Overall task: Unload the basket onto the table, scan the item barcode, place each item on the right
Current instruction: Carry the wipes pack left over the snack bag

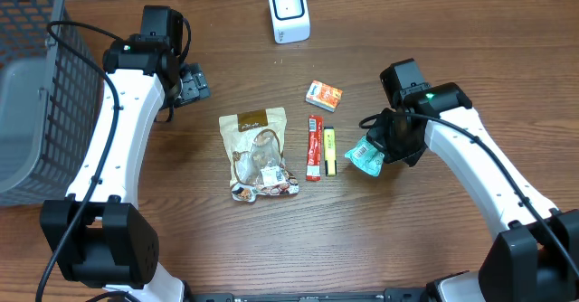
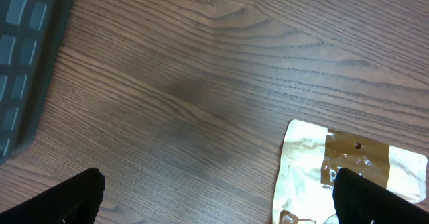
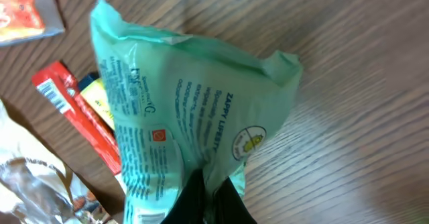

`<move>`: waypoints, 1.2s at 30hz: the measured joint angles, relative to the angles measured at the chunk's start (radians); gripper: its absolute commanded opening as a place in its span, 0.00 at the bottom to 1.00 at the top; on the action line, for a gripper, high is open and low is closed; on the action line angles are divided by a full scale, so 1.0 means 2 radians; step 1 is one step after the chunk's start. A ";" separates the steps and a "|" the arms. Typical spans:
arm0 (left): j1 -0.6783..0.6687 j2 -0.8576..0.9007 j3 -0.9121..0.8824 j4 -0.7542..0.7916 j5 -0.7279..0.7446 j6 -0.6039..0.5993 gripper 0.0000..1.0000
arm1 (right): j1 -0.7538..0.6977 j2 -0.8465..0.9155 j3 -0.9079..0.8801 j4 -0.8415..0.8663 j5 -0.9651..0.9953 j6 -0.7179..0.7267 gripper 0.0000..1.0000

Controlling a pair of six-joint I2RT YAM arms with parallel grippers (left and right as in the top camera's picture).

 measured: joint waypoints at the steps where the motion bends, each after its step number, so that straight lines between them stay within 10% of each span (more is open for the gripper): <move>1: 0.000 0.000 0.000 0.000 0.000 0.000 1.00 | 0.000 0.000 0.006 -0.002 0.000 -0.009 0.04; 36: 0.000 0.000 0.000 0.000 0.000 0.000 1.00 | 0.196 0.101 0.066 0.120 -0.070 -0.153 0.04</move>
